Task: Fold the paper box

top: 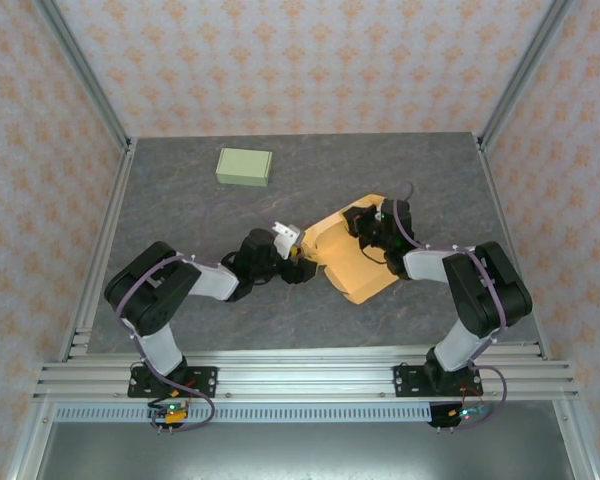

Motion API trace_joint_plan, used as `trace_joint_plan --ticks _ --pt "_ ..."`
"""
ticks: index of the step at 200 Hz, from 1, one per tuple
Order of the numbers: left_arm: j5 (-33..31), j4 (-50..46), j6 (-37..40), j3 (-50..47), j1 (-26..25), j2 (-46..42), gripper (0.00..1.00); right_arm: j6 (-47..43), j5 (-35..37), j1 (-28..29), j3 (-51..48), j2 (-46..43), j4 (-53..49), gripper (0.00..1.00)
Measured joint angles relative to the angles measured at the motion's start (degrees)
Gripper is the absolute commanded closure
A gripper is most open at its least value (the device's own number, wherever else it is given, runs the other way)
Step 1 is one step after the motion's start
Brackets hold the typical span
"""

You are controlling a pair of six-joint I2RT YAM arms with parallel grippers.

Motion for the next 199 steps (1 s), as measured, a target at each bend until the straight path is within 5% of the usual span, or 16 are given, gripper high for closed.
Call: trace_joint_plan --ticks 42,101,166,199 --pt "-5.84 -1.36 0.55 -1.92 0.0 -7.61 0.25 0.87 -2.16 0.0 0.09 2.67 3.28 1.0" --pt "-18.84 0.98 -0.55 -8.96 0.0 -6.82 0.23 3.87 -4.37 0.0 0.76 6.73 9.33 1.0" --pt "-19.69 3.48 -0.55 -4.26 0.0 -2.23 0.24 4.28 -5.25 0.0 0.79 6.73 9.79 1.0" --pt "-17.29 3.93 -0.44 -0.48 -0.46 0.28 0.37 4.7 -4.76 -0.52 0.85 6.71 10.23 1.0"
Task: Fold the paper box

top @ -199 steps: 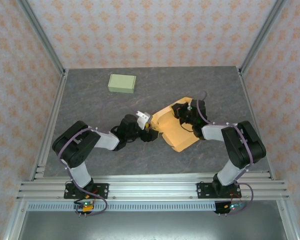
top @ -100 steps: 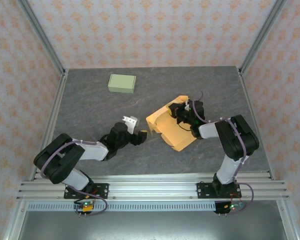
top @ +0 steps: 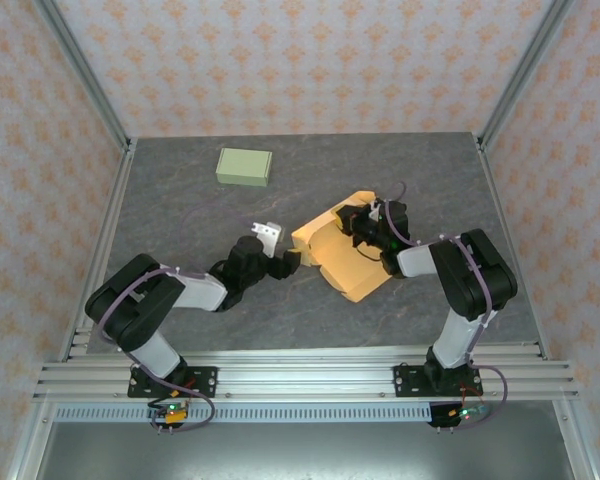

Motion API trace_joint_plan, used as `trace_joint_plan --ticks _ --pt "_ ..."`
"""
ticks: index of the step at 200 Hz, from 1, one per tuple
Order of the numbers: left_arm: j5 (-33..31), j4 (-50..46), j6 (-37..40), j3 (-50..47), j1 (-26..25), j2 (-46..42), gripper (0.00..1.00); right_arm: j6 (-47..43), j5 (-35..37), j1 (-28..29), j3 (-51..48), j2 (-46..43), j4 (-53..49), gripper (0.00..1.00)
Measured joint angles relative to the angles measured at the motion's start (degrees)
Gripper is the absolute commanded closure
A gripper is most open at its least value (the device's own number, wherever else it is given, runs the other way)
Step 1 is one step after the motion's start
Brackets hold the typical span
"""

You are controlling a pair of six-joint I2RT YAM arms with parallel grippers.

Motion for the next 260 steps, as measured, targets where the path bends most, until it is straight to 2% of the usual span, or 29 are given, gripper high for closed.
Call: trace_joint_plan --ticks 48,118,204,226,260 --pt "2.25 0.35 -0.76 1.44 -1.31 2.47 0.45 -0.02 0.22 -0.11 0.0 0.0 -0.02 1.0" --pt "7.21 1.51 -3.02 3.61 -2.75 3.3 0.5 0.0 0.42 -0.11 -0.02 0.0 0.07 1.0" --pt "7.82 1.49 -4.61 5.51 -2.91 6.08 0.58 0.02 3.02 0.33 -2.1 -0.02 3.67 1.0" --pt "7.74 1.14 -4.52 5.51 -2.91 5.68 0.56 0.02 3.19 0.39 -2.16 -0.02 3.93 1.0" --pt "6.25 -1.99 -2.49 5.4 -3.28 0.42 0.36 -0.22 2.8 0.83 -2.4 0.63 10.12 0.99"
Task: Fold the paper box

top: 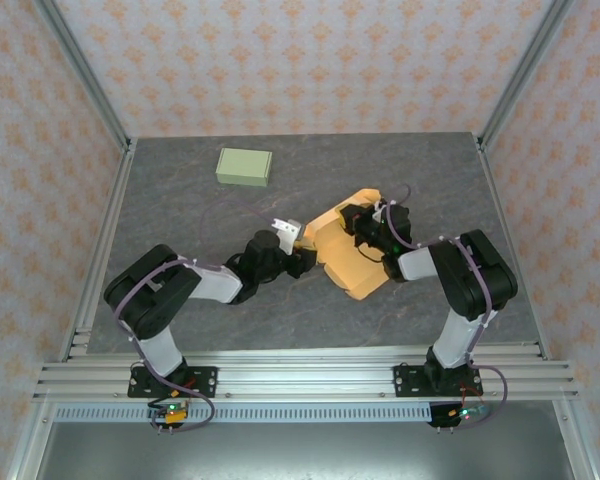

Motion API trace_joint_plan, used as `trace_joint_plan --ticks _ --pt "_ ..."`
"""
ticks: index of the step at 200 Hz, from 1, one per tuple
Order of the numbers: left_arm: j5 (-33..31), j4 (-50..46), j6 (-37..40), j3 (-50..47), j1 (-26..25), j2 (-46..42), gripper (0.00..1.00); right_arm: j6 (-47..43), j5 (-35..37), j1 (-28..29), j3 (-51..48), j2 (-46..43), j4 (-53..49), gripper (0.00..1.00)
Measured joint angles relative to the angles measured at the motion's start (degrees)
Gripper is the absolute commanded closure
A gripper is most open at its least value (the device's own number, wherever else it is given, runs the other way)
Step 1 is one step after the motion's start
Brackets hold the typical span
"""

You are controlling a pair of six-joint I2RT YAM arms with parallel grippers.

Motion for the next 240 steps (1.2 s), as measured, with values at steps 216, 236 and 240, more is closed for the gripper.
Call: trace_joint_plan --ticks 216,236,240 --pt "-0.02 0.09 3.45 -5.64 8.74 -2.1 0.38 -0.44 -4.76 0.85 7.37 15.85 14.71 1.0" --pt "0.07 0.92 3.48 -3.43 8.24 0.07 0.43 -0.42 -4.74 0.96 7.37 15.85 14.71 1.0" --pt "0.09 0.92 3.5 -2.95 8.17 0.63 0.44 -0.42 -4.74 1.01 7.37 15.85 14.71 1.0"
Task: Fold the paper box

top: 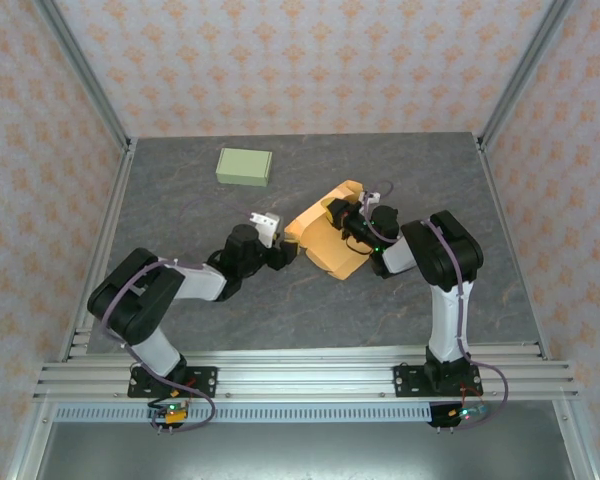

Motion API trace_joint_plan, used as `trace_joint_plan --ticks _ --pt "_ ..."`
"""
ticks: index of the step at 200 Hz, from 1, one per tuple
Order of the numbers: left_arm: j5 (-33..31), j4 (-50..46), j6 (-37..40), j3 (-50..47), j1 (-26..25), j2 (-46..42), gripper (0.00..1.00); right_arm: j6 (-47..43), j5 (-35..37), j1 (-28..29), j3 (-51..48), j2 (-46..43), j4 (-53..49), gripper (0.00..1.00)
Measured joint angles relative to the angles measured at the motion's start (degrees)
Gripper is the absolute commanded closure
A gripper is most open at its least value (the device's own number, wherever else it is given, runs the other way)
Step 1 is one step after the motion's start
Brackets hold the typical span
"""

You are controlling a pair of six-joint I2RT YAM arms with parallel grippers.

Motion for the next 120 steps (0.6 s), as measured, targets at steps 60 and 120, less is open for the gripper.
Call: trace_joint_plan --ticks 60,120 --pt "-0.02 -0.07 0.02 4.37 -3.56 4.57 0.51 0.22 0.7 0.46 0.0 0.0 -0.02 1.0" --pt "-3.48 -0.55 -1.14 6.23 -5.44 6.03 0.58 0.48 3.89 0.96 -0.85 -0.02 0.57 1.0"
